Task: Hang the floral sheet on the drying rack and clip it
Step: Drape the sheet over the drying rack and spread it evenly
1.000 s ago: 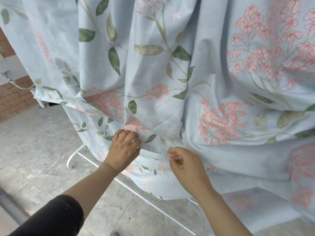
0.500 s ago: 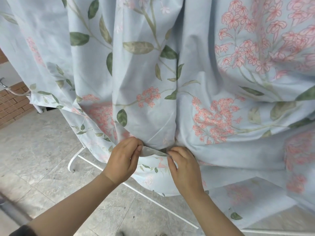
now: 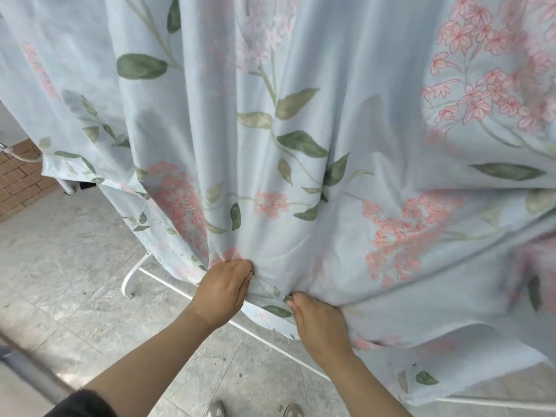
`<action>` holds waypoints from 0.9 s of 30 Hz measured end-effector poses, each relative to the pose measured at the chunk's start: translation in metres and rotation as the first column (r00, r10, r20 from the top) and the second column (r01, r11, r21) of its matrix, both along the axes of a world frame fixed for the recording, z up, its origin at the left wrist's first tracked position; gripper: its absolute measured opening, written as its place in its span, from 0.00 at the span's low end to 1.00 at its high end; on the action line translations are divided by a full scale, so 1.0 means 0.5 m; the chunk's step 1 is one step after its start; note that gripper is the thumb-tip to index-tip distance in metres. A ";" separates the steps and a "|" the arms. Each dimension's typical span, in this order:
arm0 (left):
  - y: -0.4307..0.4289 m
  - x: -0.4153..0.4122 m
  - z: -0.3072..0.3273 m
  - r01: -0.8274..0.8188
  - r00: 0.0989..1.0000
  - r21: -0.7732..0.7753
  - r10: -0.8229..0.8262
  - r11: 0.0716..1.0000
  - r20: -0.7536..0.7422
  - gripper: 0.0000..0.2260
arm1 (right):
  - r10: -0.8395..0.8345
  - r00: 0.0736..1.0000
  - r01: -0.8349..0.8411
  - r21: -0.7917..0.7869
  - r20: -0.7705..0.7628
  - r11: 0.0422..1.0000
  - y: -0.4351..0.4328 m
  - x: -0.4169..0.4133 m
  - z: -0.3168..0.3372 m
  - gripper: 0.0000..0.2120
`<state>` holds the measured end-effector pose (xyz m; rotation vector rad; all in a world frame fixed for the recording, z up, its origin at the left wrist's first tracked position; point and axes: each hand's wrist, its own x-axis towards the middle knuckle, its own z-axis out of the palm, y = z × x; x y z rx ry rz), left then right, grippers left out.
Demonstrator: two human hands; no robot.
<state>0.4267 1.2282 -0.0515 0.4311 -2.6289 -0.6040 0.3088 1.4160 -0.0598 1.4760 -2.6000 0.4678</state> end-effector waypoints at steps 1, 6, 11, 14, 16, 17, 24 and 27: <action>-0.001 -0.005 -0.018 -0.001 1.000 0.001 0.001 1.000 0.015 0.10 | -0.005 1.000 0.005 0.017 -0.009 1.000 -0.001 0.001 -0.013 0.08; -0.005 -0.047 -0.100 -0.035 0.998 -0.007 0.035 0.999 0.042 0.11 | -0.050 0.996 0.053 0.041 -0.074 0.998 -0.012 -0.031 -0.081 0.12; -0.035 -0.126 -0.193 -0.028 1.000 -0.021 0.028 0.999 0.000 0.10 | -0.093 0.985 0.093 -0.002 -0.146 0.996 -0.041 -0.103 -0.168 0.10; -0.044 -0.178 -0.254 -0.026 0.999 -0.064 0.023 0.998 -0.049 0.09 | -0.136 0.970 0.124 -0.074 -0.201 0.990 -0.053 -0.150 -0.232 0.09; -0.055 -0.205 -0.281 -0.028 0.997 -0.075 0.023 0.997 -0.067 0.09 | -0.162 0.967 0.144 -0.104 -0.195 0.984 -0.062 -0.169 -0.260 0.13; -0.058 -0.217 -0.299 -0.033 0.996 -0.086 0.026 0.996 -0.083 0.09 | -0.173 0.963 0.149 -0.129 -0.205 0.980 -0.066 -0.179 -0.280 0.15; -0.085 -0.296 -0.448 -0.040 0.976 -0.175 0.000 0.984 -0.219 0.08 | -0.220 0.909 0.139 -0.239 -0.355 0.961 -0.094 -0.254 -0.421 0.12; -0.103 -0.344 -0.507 -0.068 0.952 -0.226 -0.004 0.972 -0.305 0.04 | -0.247 0.856 0.130 -0.273 -0.454 0.953 -0.113 -0.294 -0.473 0.08</action>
